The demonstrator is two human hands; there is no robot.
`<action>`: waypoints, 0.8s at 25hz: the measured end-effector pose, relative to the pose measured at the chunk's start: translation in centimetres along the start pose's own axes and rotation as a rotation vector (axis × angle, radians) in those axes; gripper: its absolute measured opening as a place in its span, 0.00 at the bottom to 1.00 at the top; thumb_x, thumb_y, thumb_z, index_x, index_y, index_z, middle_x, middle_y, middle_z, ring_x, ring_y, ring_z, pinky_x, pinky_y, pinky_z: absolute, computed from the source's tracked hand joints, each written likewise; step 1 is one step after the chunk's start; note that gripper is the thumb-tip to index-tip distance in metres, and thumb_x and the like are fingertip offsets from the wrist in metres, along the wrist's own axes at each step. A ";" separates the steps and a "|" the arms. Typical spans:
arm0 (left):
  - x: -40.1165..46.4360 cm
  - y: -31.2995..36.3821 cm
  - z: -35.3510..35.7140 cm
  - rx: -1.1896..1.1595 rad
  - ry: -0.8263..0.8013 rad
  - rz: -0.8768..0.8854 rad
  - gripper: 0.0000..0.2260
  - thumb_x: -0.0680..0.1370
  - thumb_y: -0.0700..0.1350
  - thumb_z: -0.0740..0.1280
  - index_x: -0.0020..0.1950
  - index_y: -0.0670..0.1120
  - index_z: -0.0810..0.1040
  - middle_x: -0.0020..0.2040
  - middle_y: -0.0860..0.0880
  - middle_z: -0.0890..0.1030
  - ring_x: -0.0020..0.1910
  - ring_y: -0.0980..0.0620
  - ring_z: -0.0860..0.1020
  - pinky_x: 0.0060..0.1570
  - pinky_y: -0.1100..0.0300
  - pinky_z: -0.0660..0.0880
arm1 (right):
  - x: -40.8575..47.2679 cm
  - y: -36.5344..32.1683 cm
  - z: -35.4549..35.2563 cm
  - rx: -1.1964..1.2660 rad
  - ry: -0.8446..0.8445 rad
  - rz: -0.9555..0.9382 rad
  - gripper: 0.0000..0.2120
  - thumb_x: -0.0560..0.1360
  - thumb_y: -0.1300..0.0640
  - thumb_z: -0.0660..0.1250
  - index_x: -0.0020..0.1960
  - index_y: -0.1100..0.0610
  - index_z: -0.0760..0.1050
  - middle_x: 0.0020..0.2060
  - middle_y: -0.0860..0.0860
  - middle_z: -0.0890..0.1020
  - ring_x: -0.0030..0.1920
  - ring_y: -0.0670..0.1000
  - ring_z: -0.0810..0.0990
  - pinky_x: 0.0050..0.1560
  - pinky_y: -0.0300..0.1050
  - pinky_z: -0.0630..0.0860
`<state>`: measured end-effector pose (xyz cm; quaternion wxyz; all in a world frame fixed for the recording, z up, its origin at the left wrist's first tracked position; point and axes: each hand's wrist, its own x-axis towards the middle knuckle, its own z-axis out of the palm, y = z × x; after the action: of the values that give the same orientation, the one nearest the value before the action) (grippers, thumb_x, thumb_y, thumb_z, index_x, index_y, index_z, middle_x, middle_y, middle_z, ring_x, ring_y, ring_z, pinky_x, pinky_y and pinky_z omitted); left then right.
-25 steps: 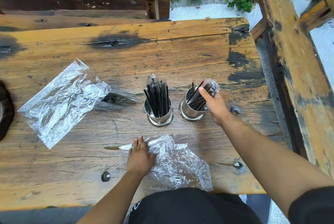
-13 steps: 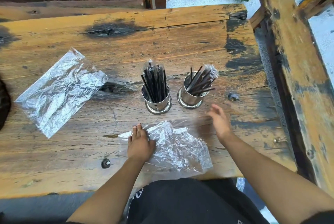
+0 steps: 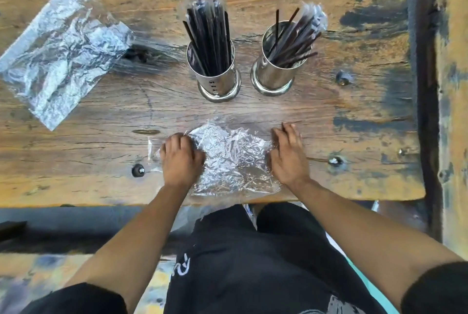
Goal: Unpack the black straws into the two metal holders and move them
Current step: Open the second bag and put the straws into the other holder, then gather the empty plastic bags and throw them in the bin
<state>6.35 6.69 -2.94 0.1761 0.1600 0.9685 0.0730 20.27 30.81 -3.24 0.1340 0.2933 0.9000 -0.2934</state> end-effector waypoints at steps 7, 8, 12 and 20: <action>-4.5 -7.9 -0.2 -0.078 -0.046 -0.247 0.12 0.75 0.45 0.63 0.52 0.38 0.75 0.52 0.36 0.78 0.52 0.34 0.77 0.51 0.43 0.73 | 0.1 -6.3 2.9 -0.043 -0.128 -0.188 0.27 0.85 0.49 0.53 0.81 0.57 0.59 0.81 0.58 0.57 0.83 0.59 0.48 0.82 0.55 0.42; -5.1 -9.3 -0.5 -0.101 -0.060 -0.289 0.11 0.77 0.44 0.64 0.53 0.37 0.74 0.53 0.36 0.77 0.52 0.33 0.77 0.49 0.43 0.74 | 0.2 -7.6 3.6 -0.055 -0.150 -0.208 0.27 0.84 0.48 0.53 0.81 0.58 0.58 0.81 0.58 0.56 0.83 0.60 0.47 0.82 0.56 0.42; -6.0 -14.6 -2.3 -0.189 -0.029 -0.428 0.09 0.79 0.42 0.65 0.55 0.37 0.73 0.55 0.37 0.77 0.52 0.34 0.77 0.47 0.44 0.73 | 1.2 -12.6 5.9 -0.104 -0.158 -0.251 0.28 0.84 0.49 0.55 0.81 0.59 0.58 0.81 0.59 0.58 0.82 0.60 0.51 0.82 0.57 0.45; -3.4 -30.0 -6.5 -0.157 -0.076 -0.388 0.10 0.78 0.45 0.65 0.54 0.39 0.76 0.51 0.38 0.78 0.47 0.35 0.78 0.46 0.46 0.75 | 6.0 -27.8 11.4 -0.207 -0.156 -0.346 0.29 0.82 0.50 0.60 0.79 0.59 0.60 0.78 0.59 0.61 0.80 0.61 0.57 0.81 0.60 0.54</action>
<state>-1.54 -23.11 -1.81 0.2352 -0.0411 0.9652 0.1070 -0.52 8.39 -2.24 0.1802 0.0956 0.9491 -0.2400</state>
